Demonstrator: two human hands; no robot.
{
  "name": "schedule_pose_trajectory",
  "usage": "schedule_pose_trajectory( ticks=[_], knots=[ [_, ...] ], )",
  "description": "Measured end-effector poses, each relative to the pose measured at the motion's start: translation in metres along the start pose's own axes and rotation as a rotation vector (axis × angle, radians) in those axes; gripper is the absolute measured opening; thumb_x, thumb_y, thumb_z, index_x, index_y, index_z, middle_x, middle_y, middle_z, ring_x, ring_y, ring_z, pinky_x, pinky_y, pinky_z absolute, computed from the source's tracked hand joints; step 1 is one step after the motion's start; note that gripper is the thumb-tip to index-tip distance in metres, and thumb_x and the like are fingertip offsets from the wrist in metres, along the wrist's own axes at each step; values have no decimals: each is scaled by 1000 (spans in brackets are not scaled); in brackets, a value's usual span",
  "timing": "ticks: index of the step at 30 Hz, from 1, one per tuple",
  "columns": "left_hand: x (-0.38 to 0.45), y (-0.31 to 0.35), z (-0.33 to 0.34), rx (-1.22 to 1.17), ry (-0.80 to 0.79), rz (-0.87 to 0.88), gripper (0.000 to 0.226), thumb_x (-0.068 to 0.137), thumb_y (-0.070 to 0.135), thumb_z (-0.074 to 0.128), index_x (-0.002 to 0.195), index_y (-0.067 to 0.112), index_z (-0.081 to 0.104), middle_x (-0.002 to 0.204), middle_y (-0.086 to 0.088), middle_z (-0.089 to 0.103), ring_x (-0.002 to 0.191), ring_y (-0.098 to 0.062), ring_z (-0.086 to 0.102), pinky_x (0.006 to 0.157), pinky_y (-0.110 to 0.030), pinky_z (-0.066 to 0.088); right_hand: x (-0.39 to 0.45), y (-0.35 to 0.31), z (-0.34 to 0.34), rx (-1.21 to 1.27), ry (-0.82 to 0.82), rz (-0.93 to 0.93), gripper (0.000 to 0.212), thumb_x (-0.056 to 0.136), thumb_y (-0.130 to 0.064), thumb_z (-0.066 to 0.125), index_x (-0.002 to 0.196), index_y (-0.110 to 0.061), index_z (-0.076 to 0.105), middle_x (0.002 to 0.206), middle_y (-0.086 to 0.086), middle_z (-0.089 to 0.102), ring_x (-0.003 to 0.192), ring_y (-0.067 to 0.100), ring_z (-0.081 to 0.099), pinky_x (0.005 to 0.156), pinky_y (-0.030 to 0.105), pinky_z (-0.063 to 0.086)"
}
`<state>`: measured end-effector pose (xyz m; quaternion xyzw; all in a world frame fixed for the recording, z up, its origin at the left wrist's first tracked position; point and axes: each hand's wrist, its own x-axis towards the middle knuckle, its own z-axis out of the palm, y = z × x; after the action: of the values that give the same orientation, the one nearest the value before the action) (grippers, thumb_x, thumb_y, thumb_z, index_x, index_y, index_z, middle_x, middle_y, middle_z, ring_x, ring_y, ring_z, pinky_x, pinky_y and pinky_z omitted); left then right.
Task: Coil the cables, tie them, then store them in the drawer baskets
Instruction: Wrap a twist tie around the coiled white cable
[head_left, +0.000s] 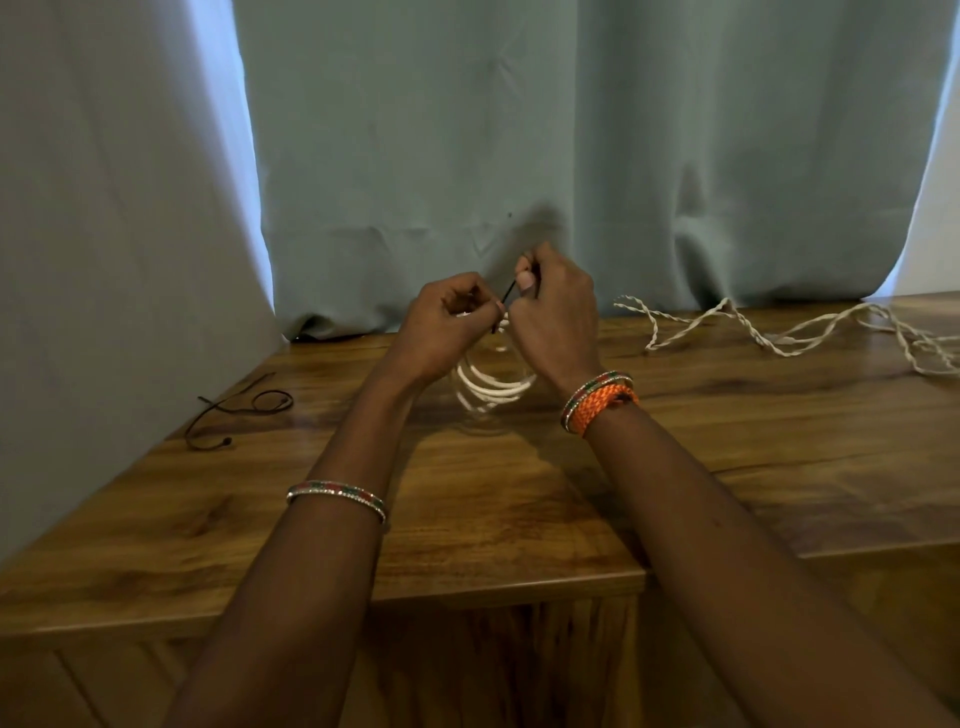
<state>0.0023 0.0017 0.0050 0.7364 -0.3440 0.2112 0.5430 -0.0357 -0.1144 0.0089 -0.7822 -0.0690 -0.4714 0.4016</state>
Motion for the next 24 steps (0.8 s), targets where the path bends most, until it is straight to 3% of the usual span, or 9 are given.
schedule_pose_trajectory(
  ticks=[4,7,9,13,15,18,20,22,24],
  knots=[
    [-2,0,2,0,-18,5,11,76,10,60,66,15,59,51,11,58,51,1,52,56,-18,43,4,6,5,74,-36,154,14,82,-3,50,76,-16,53,75,0,58,74,20,55,62,29,41],
    [-4,-5,-2,58,-15,3,24,83,-2,59,66,15,57,49,12,58,50,3,52,55,-14,41,10,9,5,392,-185,304,21,87,1,50,71,-13,56,68,4,60,66,17,59,67,29,48],
    [-4,-6,-5,65,23,-4,25,83,-3,59,65,15,56,49,11,58,50,2,52,55,-16,42,12,10,1,534,-266,303,22,90,2,51,75,-12,56,67,4,60,62,12,58,64,24,51],
    [-4,-4,-4,83,32,21,15,79,18,62,68,8,59,58,1,62,58,-7,55,58,-23,43,12,16,-4,461,-355,217,9,83,-10,69,80,-11,62,76,6,65,74,16,63,73,29,53],
    [-6,-4,-2,141,8,39,26,74,27,60,73,2,60,65,-10,65,65,-13,59,63,-29,46,12,20,-4,421,-360,181,11,82,-8,71,74,-9,62,74,7,65,74,17,63,74,33,53],
    [-7,-4,0,137,-27,16,18,74,26,61,79,9,62,72,-8,67,71,-14,63,72,-33,51,13,26,-6,339,-309,116,22,81,-8,71,65,-15,56,68,2,63,69,15,61,69,32,51],
    [-8,1,1,30,-90,-60,11,78,17,66,88,13,62,77,-5,68,74,-12,64,75,-31,52,12,27,-7,230,-245,51,18,82,-10,70,70,-11,57,71,5,64,69,14,59,62,21,47],
    [-10,7,3,-144,-174,-143,14,85,5,62,96,14,61,73,3,70,68,-6,65,67,-20,51,10,27,-11,152,-170,-10,13,82,-9,68,74,-9,58,75,9,65,68,13,57,55,12,40],
    [-12,11,5,-297,-216,-220,14,88,7,57,98,14,62,72,6,71,65,-2,64,61,-16,50,10,27,-16,155,-119,-49,14,83,-9,66,74,-11,56,75,8,65,67,13,56,54,11,40]
  ],
)
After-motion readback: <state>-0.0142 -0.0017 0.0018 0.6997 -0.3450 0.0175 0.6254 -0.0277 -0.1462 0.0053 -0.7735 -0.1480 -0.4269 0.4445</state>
